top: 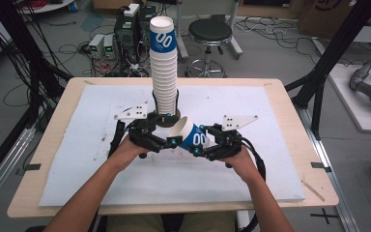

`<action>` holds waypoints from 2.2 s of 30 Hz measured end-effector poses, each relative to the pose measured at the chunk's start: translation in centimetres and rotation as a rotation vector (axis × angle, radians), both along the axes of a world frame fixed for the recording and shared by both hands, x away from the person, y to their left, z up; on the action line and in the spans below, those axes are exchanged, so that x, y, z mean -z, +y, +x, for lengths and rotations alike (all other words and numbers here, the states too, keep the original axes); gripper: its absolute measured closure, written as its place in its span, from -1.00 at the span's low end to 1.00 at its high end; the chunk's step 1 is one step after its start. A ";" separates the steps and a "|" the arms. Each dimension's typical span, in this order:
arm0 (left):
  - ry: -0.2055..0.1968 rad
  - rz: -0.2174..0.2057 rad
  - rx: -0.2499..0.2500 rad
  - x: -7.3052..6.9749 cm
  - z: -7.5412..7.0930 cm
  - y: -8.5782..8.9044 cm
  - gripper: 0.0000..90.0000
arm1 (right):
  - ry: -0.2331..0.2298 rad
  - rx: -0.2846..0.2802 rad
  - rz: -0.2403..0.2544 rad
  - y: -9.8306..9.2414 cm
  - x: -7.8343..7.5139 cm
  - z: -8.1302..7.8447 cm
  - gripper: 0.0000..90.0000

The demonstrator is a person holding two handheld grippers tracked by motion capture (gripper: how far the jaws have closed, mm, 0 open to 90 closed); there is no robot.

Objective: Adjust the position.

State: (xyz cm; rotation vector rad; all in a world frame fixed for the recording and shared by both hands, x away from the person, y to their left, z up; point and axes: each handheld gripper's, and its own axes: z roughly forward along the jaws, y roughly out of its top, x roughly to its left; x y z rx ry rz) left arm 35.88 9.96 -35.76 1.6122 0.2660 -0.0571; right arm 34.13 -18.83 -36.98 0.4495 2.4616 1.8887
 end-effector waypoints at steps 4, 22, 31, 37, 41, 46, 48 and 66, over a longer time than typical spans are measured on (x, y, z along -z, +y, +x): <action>0.017 0.001 0.020 0.0 0.2 0.2 -0.56 | 0.009 -0.010 -0.002 0.1 0.0 0.0 -0.35; -0.059 0.144 0.029 -1.9 -0.2 0.4 -0.41 | 0.015 0.014 -0.057 0.5 -0.2 -0.4 -0.63; -0.092 0.312 0.058 -3.2 0.0 0.3 -0.40 | -0.037 -0.008 -0.165 0.7 -1.4 -0.1 -0.63; -0.113 0.386 0.094 -3.8 0.1 -0.3 -0.41 | -0.039 -0.069 -0.267 2.2 -2.0 0.4 -0.63; -0.116 0.403 0.118 -4.0 0.1 -0.7 -0.41 | -0.017 -0.104 -0.282 3.0 -1.8 0.9 -0.62; -0.111 0.416 0.144 -4.0 0.0 -1.1 -0.41 | -0.001 -0.129 -0.295 3.6 -1.4 1.1 -0.62; -0.116 0.425 0.151 -3.9 0.0 -1.1 -0.41 | 0.009 -0.140 -0.295 3.8 -1.3 1.1 -0.59; -0.080 0.201 -0.087 -2.4 -0.5 2.3 -0.56 | 0.042 -0.032 -0.210 1.0 -0.6 1.5 -0.38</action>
